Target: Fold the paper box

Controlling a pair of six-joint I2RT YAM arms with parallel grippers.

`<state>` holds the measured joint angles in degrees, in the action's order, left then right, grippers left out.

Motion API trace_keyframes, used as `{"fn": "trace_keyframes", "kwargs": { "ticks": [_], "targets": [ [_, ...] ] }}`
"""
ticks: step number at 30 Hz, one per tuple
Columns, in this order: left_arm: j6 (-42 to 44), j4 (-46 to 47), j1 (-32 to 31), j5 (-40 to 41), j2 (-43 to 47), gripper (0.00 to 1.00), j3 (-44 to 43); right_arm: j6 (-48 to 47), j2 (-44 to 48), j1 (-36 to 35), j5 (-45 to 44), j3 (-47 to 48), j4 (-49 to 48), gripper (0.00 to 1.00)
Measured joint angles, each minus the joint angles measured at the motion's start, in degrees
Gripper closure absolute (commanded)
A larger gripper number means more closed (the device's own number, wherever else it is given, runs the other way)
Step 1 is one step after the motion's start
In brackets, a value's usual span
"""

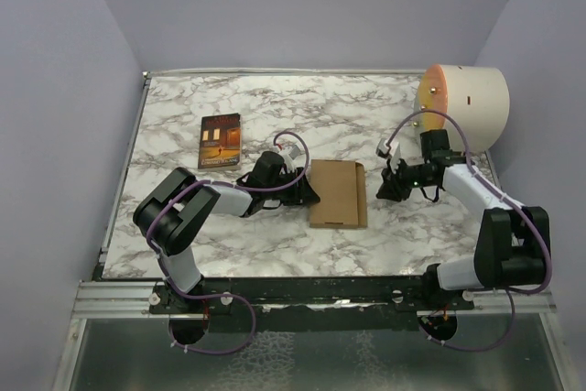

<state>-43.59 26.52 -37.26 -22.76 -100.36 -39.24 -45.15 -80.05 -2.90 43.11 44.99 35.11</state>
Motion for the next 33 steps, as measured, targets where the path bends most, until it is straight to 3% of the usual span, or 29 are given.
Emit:
{"fn": "trace_keyframes", "kwargs": {
  "ticks": [4,11,22,33],
  "targets": [
    [0.00,0.02,0.00,0.00,0.00,0.59,0.00,6.01,-0.46,0.02,2.84,3.04,-0.50,0.63],
    [0.00,0.00,0.00,0.00,0.00,0.58,0.00,22.56,-0.17,0.02,9.05,3.37,-8.74,0.21],
    [0.00,-0.09,0.00,-0.02,0.00,0.59,-0.37,52.59,-1.95,0.02,8.48,-6.43,-24.44,0.17],
    [0.00,-0.07,0.00,-0.02,0.00,0.59,-0.39,61.40,-7.72,0.02,5.22,-7.19,-27.91,0.18]
  ]
}}
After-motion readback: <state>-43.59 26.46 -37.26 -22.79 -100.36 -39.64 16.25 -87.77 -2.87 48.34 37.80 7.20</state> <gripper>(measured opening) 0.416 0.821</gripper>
